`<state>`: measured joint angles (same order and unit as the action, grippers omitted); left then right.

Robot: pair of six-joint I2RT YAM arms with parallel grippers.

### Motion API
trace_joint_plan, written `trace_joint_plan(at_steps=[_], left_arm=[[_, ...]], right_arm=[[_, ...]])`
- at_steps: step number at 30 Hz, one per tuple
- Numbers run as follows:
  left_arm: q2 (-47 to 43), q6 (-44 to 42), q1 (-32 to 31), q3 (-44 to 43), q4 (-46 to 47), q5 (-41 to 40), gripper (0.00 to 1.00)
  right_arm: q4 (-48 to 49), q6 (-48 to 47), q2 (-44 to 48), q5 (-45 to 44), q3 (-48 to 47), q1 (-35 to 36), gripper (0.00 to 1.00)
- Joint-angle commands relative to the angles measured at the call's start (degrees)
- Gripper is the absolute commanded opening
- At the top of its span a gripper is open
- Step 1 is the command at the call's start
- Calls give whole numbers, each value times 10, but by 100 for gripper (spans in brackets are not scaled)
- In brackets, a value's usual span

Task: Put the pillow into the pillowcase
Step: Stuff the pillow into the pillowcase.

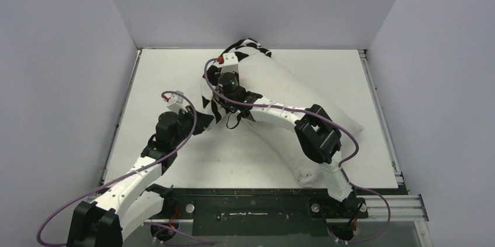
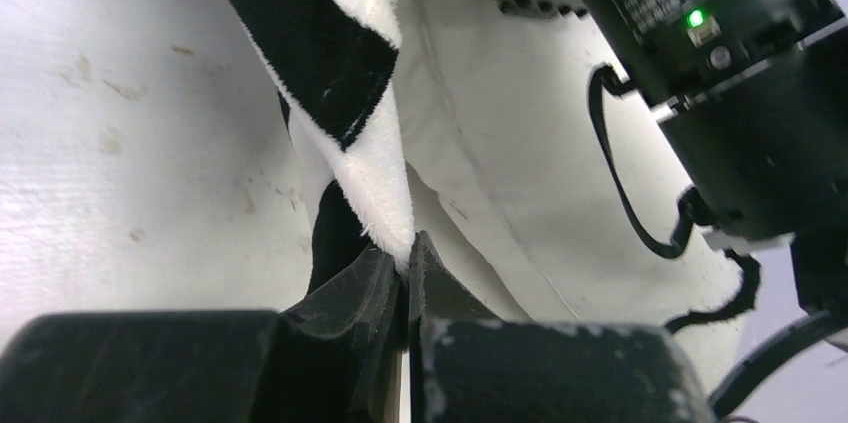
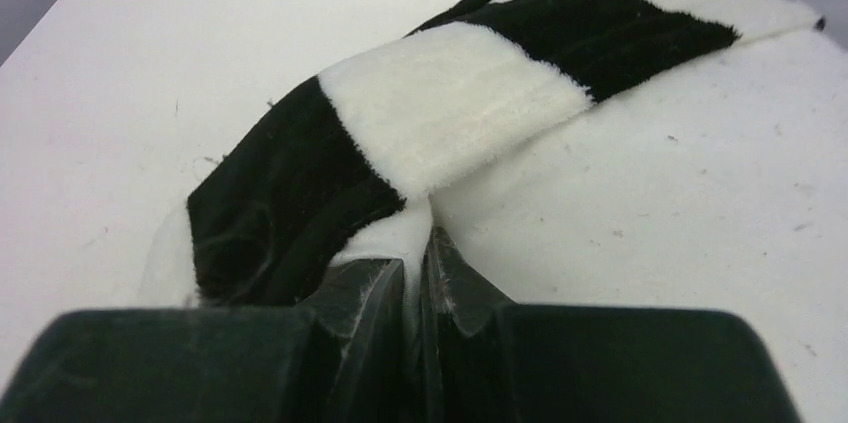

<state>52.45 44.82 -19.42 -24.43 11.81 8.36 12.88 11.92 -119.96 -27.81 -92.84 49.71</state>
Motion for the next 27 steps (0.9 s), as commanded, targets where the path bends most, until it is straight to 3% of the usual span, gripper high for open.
trace_joint_plan(at_steps=[1,5,10,14,17,20,22,27], left_arm=[[-28,39,-44,19,-17,41,0],[-49,43,-91,37,-76,-41,0],[-54,117,-118,79,-18,-53,0],[-59,130,-128,79,10,-60,0],[-65,79,-130,51,-35,-71,15],[-77,32,-132,32,-52,-77,29],[-85,12,-133,24,-63,-86,34],[-95,-50,-133,-8,-97,-110,49]], right_arm=[[33,152,-14,-53,-41,-10,0],[41,187,-12,-48,-35,-16,0],[72,165,22,5,18,7,3],[53,170,80,100,73,4,34],[7,134,148,173,111,-6,58],[-58,95,197,239,115,-26,73],[-88,58,229,236,120,-33,84],[-190,5,238,335,64,-119,100]])
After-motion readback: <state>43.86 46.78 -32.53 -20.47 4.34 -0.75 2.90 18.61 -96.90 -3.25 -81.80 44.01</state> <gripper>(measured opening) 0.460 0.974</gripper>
